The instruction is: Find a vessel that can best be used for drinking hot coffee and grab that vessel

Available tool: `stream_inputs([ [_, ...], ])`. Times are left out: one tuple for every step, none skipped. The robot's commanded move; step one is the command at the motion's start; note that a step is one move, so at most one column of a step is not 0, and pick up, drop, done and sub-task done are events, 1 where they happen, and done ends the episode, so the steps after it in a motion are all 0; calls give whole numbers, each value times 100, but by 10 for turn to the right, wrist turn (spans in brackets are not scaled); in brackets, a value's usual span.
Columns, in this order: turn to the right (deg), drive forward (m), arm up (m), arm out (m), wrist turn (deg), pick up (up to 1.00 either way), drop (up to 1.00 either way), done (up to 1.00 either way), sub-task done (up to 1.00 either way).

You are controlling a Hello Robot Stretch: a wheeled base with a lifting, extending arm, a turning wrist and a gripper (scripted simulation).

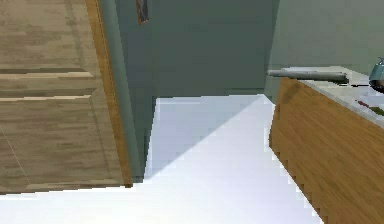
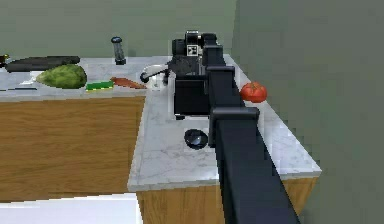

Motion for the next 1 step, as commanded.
stream_inputs([
  [0,0,0,0,0,0,0,100,0],
])
